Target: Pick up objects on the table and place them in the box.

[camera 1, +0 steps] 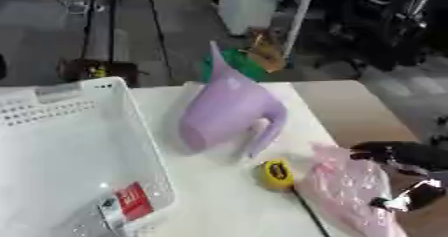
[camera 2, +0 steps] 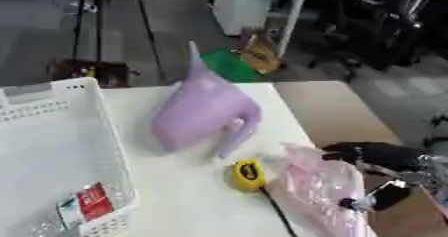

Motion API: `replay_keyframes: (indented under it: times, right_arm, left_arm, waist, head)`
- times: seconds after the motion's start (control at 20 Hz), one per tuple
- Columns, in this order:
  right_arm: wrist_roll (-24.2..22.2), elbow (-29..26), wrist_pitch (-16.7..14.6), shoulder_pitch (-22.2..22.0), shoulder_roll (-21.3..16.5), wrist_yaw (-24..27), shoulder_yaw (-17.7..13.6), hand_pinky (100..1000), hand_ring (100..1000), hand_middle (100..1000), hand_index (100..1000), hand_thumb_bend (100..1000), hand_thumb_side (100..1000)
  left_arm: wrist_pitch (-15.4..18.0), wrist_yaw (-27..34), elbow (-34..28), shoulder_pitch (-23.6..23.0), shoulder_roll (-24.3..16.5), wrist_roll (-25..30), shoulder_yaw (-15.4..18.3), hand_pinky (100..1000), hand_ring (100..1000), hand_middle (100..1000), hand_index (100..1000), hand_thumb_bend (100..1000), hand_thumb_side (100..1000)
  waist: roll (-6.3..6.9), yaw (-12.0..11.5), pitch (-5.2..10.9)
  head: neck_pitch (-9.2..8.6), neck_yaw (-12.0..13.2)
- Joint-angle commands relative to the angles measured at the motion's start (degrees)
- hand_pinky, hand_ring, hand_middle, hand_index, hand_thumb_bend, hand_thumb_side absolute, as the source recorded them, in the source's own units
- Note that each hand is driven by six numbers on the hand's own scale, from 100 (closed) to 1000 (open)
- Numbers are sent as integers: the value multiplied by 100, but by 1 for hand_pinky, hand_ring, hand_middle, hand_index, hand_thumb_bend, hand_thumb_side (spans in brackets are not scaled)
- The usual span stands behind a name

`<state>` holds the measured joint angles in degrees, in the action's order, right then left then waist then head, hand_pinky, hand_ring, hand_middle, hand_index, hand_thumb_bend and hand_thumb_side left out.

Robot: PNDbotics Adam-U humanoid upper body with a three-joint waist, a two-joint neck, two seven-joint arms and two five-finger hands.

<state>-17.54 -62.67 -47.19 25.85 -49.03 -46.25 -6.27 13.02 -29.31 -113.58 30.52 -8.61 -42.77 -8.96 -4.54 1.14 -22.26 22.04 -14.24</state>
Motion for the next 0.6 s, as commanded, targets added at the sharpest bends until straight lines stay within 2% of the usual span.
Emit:
replay_keyframes:
  times: [0.05,0.55,0.6]
  right_arm:
    - [-468,-94,-260,94,-148,281,-126,872,1000,1000,1000,445,577]
    - [-1213,-111,-266,151,35,1145,-121,816,1000,994,1000,425,607]
    - [-1288,-109,-237,158,52,1260,-126,799,1000,986,1000,380,694]
  left_arm:
    - [32,-35,-101,27,-9,5,-29,889,936,865,772,112,1000]
    - [21,-27,-101,37,-3,13,-35,897,939,866,772,109,1000]
    - [18,-25,-101,35,-3,16,-36,899,940,867,771,109,1000]
  waist:
    - [-13,22,155]
    - [-8,0,141]
    - [-8,3,142]
  head:
    - [-68,-42]
    - [-117,-61]
    - [-115,-65]
